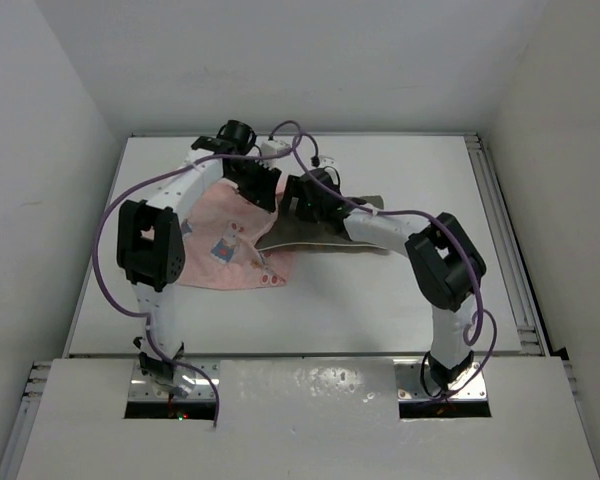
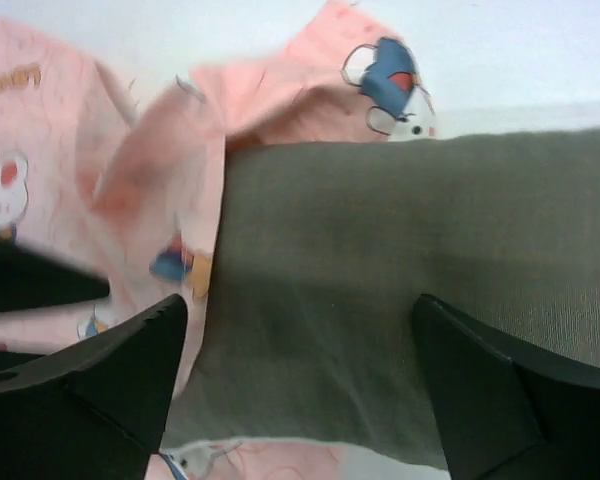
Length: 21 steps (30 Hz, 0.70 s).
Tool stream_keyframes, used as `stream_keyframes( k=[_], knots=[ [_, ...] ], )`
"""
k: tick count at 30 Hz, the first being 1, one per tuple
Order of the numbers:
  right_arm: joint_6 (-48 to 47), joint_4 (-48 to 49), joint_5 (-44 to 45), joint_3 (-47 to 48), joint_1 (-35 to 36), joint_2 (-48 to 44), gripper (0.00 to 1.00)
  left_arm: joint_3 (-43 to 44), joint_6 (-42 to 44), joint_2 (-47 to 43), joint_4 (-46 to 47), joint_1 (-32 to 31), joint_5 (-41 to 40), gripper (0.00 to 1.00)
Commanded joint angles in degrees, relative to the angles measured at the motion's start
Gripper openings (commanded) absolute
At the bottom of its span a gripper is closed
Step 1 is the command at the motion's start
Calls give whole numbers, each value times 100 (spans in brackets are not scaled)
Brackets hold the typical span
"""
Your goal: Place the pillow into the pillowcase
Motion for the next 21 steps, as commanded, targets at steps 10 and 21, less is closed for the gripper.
stream_keyframes(
  k=[10,21],
  knots=[
    [-3567,155,-1006,-980,-267,-1443,57,-781,-49,-1111,386,335,-943,40],
    [-4403,-619,-1455,-207,-284,-364,99,-1679,137,-910,614,-236,-1170,59]
  ],
)
